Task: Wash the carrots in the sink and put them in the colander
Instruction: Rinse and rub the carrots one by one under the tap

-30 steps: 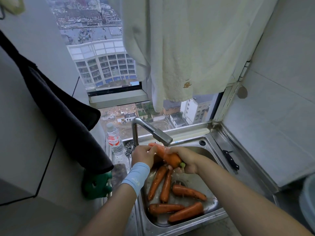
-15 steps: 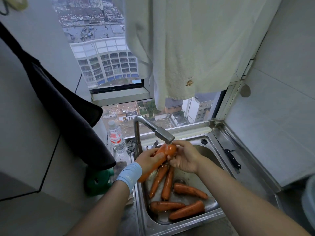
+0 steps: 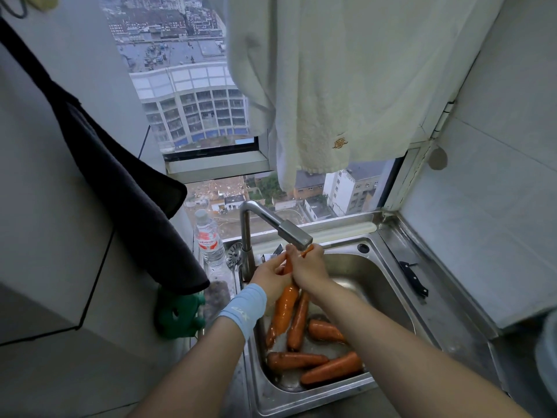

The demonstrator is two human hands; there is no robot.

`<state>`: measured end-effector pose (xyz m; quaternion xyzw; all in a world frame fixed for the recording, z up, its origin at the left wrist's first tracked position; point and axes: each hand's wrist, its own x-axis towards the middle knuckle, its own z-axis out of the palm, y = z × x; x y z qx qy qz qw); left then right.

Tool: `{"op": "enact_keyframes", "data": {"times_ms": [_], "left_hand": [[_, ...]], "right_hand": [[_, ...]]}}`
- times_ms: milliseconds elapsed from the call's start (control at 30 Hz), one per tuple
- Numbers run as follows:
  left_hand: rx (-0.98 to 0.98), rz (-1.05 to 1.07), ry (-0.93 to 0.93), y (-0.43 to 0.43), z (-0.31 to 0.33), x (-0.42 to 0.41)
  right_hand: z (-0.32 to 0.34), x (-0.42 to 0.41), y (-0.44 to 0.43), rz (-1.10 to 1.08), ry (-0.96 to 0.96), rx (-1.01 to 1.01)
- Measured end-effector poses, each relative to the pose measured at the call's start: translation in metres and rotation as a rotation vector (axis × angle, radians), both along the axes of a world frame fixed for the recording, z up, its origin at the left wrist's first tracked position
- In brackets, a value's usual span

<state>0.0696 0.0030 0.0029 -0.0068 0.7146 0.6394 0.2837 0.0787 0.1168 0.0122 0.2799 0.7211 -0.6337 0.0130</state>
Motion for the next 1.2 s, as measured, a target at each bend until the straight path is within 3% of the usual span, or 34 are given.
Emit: {"op": "enact_keyframes", "data": {"times_ms": [167,467,733,1033,1200], "left_hand": [[0.053,0.004,-0.018,-0.001,0.001,0.003],[-0.007,-0.002,0.036,0.013,0.007,0.007],[-0.062,-0.015,0.071,0.004,0.003,0.006],[-0.027,-0.011,0.081,0.013,-0.002,0.014],[-0.067,-0.075,0.104,0.013,0.003,0.013]], "right_hand": [[0.001,0.003,0.012,0.189,0.013,-0.118],[0.006,-0.007,0.003,-0.084,0.052,0.160],[0.006,0.018,0.012,0.231,0.043,-0.058],[0.000,0.008,0.003,-0.100,0.070,0.118],[-0.003,0.006,0.009,-0.150,0.044,-0.029]]}}
